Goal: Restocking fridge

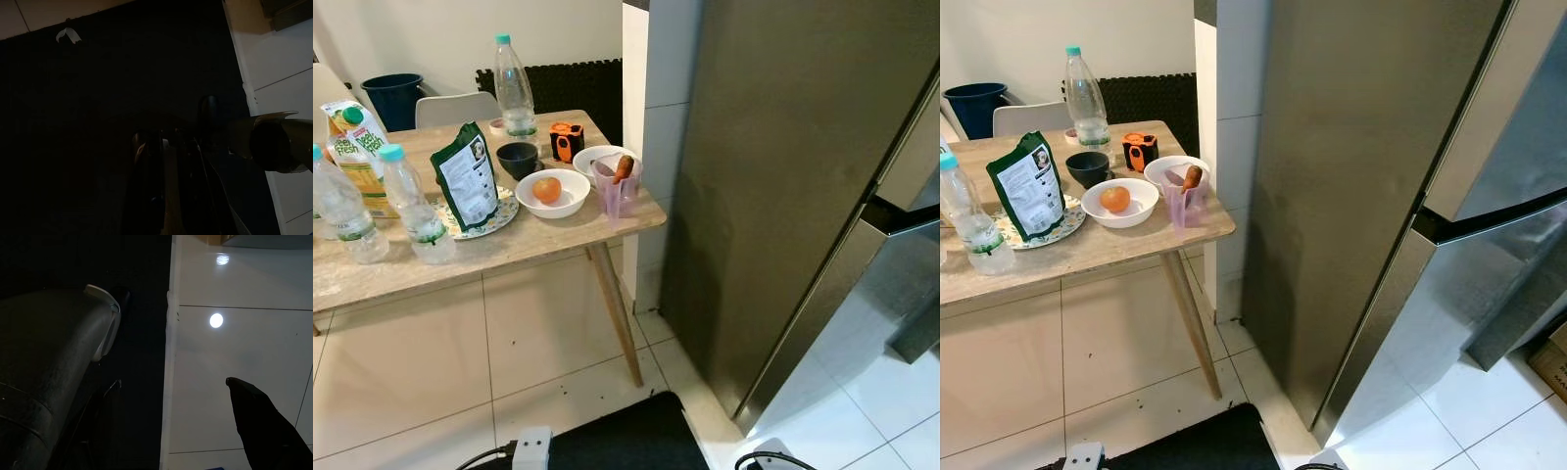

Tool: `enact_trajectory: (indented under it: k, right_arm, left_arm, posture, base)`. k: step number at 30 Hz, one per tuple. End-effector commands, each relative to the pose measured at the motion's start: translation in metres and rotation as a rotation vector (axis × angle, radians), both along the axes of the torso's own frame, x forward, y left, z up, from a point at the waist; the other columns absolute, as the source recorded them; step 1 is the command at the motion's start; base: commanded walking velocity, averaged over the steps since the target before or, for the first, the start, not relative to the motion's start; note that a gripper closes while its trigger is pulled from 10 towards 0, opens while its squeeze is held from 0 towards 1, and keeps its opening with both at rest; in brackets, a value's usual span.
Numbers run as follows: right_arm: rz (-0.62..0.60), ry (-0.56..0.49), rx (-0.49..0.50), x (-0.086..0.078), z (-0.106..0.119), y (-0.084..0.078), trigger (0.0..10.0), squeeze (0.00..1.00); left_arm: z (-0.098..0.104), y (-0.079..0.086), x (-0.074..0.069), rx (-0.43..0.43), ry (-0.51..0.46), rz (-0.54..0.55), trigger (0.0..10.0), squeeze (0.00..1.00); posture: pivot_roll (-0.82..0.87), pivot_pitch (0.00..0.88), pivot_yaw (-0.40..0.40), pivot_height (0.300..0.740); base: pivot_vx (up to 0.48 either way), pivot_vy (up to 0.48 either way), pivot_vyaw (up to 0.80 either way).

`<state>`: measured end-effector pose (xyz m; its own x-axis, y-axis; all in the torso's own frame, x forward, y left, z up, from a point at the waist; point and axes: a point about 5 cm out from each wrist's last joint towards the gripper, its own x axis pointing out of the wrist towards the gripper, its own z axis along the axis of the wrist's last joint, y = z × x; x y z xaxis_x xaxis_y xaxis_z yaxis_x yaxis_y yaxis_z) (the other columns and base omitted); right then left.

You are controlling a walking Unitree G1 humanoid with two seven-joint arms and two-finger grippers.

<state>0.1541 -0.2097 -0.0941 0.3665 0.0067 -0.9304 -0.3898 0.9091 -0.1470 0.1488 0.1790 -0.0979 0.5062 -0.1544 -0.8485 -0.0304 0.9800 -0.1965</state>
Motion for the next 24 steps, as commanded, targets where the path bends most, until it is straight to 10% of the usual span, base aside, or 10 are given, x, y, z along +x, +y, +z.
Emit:
enact_trajectory:
  k: [1, 24]
  right_arm:
    - [-0.011, 0.009, -0.009, -0.003, 0.0, -0.007, 10.0, 0.0]
    - [0.011, 0.027, 0.003, -0.014, -0.006, 0.005, 10.0, 0.0]
  left_arm:
    - [-0.001, 0.0, -0.002, 0.001, 0.011, -0.001, 10.0, 0.0]
    - [0.0, 0.003, -0.001, 0.01, 0.008, -0.015, 10.0, 0.0]
  posture:
    - [-0.01, 0.0, -0.032, 0.74]
    - [-0.01, 0.0, -0.033, 0.74]
  base:
    - [0.0, 0.0, 0.0]
    - [0.0, 0.0, 0.0]
